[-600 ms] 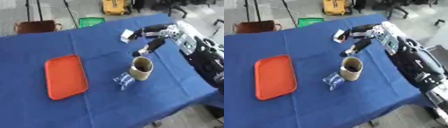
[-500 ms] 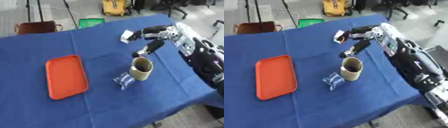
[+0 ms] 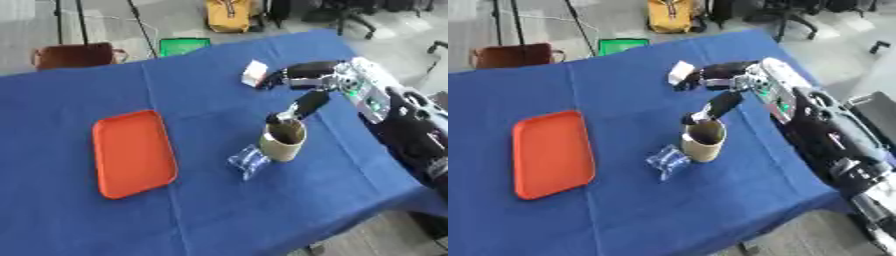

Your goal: Pick up objects on the table and place them in the box.

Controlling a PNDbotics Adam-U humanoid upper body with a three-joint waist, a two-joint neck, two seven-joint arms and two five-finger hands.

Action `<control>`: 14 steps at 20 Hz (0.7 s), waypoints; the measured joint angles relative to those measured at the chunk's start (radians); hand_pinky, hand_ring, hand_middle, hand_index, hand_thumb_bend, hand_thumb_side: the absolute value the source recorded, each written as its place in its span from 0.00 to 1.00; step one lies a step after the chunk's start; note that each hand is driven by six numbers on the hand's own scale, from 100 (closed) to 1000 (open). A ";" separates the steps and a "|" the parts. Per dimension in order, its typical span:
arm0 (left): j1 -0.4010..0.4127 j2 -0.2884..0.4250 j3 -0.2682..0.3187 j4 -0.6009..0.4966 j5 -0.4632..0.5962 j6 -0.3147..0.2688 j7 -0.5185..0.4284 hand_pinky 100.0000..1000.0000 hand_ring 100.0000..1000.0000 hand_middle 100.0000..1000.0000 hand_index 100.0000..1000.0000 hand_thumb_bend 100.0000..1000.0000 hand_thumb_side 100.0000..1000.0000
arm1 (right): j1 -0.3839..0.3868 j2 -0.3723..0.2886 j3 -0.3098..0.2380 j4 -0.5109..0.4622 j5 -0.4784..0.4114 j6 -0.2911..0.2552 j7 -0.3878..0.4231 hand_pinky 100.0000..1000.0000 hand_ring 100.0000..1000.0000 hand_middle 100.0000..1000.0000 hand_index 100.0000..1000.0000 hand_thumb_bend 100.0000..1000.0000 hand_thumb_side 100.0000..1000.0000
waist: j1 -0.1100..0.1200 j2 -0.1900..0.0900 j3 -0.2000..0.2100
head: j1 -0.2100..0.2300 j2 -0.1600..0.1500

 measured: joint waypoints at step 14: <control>0.001 0.000 -0.006 0.000 0.000 -0.002 -0.004 0.72 0.73 0.74 0.88 0.30 1.00 | 0.034 0.009 0.004 0.056 0.144 -0.074 -0.097 0.89 0.91 0.90 1.00 0.42 0.84 | 0.010 0.005 -0.004 | -0.001 0.000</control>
